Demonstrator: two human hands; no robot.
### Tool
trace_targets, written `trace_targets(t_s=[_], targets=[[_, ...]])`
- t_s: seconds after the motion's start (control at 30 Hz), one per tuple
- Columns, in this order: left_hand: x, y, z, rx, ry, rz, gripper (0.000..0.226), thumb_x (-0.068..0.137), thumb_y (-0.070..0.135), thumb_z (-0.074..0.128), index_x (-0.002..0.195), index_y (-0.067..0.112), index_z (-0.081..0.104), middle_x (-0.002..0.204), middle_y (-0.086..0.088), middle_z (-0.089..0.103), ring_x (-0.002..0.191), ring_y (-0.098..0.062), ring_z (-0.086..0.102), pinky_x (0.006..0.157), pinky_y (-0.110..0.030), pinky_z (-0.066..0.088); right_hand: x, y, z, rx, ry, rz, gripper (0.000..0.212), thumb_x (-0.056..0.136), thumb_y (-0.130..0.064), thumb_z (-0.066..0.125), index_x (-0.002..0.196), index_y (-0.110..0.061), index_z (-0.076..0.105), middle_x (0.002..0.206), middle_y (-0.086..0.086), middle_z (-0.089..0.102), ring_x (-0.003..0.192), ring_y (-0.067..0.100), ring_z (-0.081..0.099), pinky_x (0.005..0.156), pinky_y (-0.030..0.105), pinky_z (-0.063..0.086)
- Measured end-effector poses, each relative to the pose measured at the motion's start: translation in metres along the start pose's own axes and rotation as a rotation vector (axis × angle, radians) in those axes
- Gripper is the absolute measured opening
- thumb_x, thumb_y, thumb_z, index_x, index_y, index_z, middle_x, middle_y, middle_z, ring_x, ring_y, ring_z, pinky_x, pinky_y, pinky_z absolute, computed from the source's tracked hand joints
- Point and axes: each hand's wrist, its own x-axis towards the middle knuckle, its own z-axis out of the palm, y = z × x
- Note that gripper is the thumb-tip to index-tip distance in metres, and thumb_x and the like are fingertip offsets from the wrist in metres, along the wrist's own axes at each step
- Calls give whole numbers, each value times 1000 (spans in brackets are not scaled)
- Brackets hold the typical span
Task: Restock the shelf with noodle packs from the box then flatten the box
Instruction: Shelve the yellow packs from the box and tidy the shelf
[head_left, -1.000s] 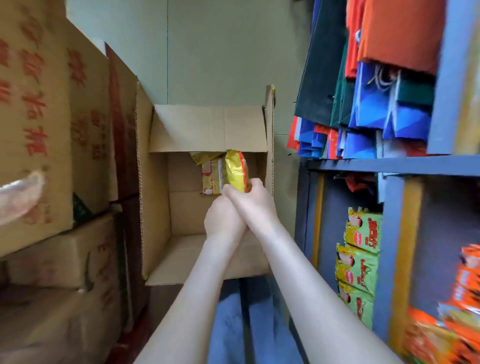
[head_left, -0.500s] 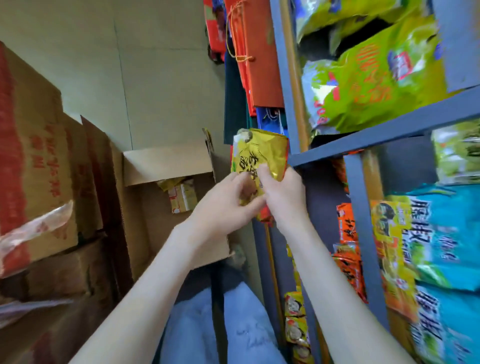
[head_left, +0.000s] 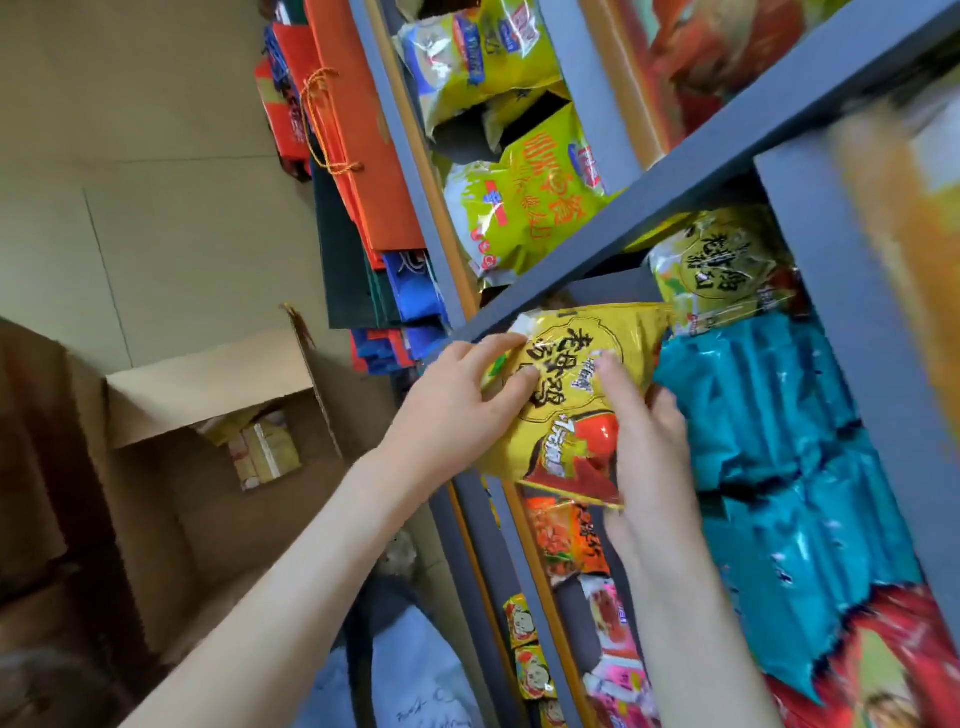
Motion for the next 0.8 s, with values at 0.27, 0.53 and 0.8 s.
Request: trace_targets(t_s=[0.27,0.53,0.8], targets=[[35,38,28,-96,121,-67,39,97,47,38,132,33,49,126,-3,54,120,-21,48,89,-28,35,20,-36,-23,145,-175,-15,38,84,-26,60,121,-15,60,106,5,72,96,19,70,80,34,55],[57,52,46,-181,18,-6,49,94,52,41,137,29,45,135,-1,51,121,-19,48,89,-28,36,66,-55,-37,117,-69,-5,23,86,-18,61,105,-7,66,93,11,69,86,23,66,74,35,54],[73,56,54,-239,-57,76,69,89,56,48,147,24,29,149,3,35,133,-15,37,93,-23,30,94,-71,-38,40,-13,-76,34,86,-15,63,116,1,60,90,11,68,71,18,69,65,29,57]])
